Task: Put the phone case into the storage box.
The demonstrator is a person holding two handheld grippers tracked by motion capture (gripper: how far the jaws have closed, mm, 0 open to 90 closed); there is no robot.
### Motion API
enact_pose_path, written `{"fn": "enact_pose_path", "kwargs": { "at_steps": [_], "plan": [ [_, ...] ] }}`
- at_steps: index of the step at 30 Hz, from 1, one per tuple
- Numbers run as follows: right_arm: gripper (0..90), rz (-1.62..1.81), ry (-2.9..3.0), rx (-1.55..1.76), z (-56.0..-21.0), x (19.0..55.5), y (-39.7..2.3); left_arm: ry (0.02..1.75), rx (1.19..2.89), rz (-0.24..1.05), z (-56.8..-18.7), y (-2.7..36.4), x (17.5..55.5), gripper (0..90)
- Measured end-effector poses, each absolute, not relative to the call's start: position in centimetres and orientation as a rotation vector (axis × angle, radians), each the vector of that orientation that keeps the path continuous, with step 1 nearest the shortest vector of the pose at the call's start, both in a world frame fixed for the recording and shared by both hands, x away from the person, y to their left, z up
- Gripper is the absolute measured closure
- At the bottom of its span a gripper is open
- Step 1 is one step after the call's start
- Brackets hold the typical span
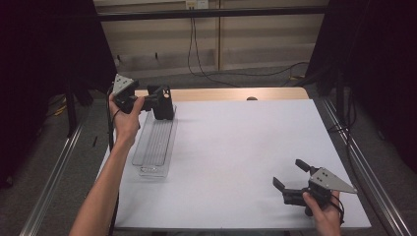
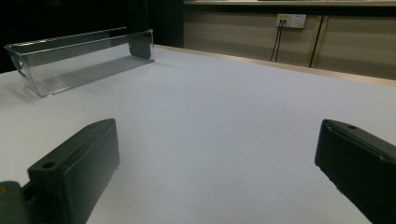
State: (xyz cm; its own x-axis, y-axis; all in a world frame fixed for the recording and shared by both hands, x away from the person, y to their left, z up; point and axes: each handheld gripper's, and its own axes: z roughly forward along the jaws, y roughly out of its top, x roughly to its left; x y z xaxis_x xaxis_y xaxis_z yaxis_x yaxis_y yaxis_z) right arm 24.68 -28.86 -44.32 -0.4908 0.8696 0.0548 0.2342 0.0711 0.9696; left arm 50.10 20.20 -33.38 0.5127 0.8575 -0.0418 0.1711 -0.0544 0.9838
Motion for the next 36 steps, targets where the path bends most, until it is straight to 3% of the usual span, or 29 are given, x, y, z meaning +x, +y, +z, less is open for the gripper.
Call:
{"fn": "enact_pose_path", "kwargs": {
  "at_steps": [30, 36],
  "plan": [
    [0.0, 1.424, 1.761, 1.090, -44.3, 24.8, -29.6, 0.828, 1.527, 0.566, -34.6, 20.6, 44.3, 0.8],
    [0.0, 1.419, 1.761, 1.089, -44.2, 24.8, -29.5, 0.832, 1.546, 0.591, -34.4, 21.2, 42.8, 1.1]
  ]
}}
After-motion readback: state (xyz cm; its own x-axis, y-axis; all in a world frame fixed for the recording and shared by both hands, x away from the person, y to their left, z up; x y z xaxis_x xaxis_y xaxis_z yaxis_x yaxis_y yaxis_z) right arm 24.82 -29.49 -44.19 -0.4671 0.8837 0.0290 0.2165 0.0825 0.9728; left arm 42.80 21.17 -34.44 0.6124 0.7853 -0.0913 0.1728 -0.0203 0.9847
